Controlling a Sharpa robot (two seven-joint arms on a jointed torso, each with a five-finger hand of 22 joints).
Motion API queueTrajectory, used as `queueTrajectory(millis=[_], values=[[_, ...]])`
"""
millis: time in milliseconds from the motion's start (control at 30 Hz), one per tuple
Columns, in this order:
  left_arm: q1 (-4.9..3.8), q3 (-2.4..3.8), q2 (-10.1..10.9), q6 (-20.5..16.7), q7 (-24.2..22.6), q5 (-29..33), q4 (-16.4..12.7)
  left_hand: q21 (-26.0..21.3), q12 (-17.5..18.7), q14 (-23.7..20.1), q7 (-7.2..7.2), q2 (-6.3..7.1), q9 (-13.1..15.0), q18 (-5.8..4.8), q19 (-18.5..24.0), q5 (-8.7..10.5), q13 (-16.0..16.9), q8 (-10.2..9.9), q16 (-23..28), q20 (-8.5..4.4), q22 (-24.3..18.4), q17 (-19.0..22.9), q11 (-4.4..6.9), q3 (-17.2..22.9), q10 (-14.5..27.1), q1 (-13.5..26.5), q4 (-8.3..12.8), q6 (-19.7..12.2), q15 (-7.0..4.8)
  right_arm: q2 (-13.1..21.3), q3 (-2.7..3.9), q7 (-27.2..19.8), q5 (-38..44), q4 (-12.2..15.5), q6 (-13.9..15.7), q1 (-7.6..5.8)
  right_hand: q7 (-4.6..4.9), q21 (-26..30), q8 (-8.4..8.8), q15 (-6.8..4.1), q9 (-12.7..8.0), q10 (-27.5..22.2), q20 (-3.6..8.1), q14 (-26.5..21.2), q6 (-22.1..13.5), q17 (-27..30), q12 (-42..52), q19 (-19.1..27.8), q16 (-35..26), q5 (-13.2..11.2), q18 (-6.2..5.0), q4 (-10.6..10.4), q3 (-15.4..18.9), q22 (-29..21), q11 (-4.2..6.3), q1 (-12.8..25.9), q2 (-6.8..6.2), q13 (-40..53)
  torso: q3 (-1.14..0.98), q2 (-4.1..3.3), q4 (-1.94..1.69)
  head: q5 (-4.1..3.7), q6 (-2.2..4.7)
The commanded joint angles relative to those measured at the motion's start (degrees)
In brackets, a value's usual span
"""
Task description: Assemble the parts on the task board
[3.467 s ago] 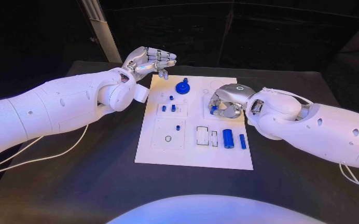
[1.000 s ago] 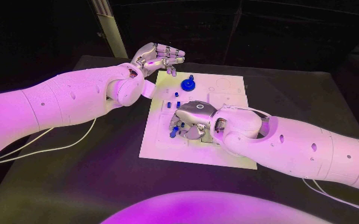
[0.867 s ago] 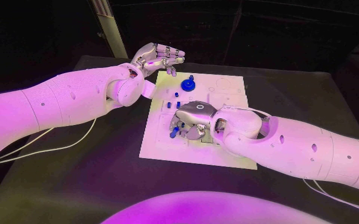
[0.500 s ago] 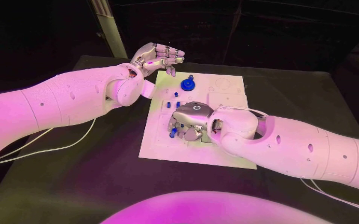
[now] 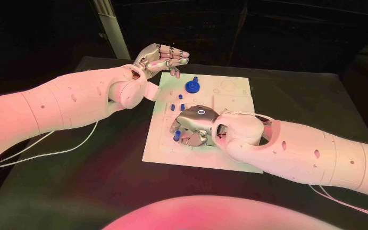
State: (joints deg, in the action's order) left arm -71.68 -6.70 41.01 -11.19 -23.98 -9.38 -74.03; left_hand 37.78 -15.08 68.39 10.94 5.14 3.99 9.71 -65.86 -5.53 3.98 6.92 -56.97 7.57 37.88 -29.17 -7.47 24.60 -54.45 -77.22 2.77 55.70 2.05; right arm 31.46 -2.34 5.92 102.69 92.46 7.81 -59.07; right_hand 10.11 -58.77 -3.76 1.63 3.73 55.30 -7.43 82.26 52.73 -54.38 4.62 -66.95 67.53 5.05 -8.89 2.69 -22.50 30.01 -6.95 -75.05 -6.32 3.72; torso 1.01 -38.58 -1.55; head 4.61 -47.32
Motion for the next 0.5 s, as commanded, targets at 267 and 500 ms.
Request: queueTrajectory(millis=[267,500], values=[[-0.08,0.01,0.0,0.9,0.1,0.1,0.1,-0.3,-0.1,-0.4,0.14,-0.13,-0.1,0.77,0.5,0.05,-0.1,0.2,0.1,0.07,-0.1,0.1,0.0,0.1,0.2,-0.1,0.1,-0.1,0.07,2.5,-0.04,-3.0,-4.1,2.1,11.3,-0.08,-0.24,3.0,0.1,0.34,0.1,-4.3,-0.17,-1.7,-5.3,3.4,2.7,2.2,-1.8,0.6,-1.59,-1.3,6.3,-4.2,-0.36,0.7,0.03,0.4,-0.09,0.05,0.07,-0.19,0.2],[-0.07,-0.02,0.2,1.0,0.2,0.1,0.0,-0.3,-0.2,-0.4,0.14,-0.15,-0.1,0.77,0.5,0.05,-0.1,0.3,0.1,0.07,-0.1,0.1,0.0,0.1,0.3,-0.1,0.1,-0.1,0.08,9.3,0.05,-4.5,-12.9,6.7,13.8,-0.49,0.45,2.6,-0.67,0.04,0.5,-2.6,0.06,-1.2,-3.3,3.0,6.8,1.3,-1.0,1.0,-1.51,-1.5,9.3,-3.5,-0.02,-0.6,1.15,0.9,0.0,0.17,0.17,-0.73,0.41]])
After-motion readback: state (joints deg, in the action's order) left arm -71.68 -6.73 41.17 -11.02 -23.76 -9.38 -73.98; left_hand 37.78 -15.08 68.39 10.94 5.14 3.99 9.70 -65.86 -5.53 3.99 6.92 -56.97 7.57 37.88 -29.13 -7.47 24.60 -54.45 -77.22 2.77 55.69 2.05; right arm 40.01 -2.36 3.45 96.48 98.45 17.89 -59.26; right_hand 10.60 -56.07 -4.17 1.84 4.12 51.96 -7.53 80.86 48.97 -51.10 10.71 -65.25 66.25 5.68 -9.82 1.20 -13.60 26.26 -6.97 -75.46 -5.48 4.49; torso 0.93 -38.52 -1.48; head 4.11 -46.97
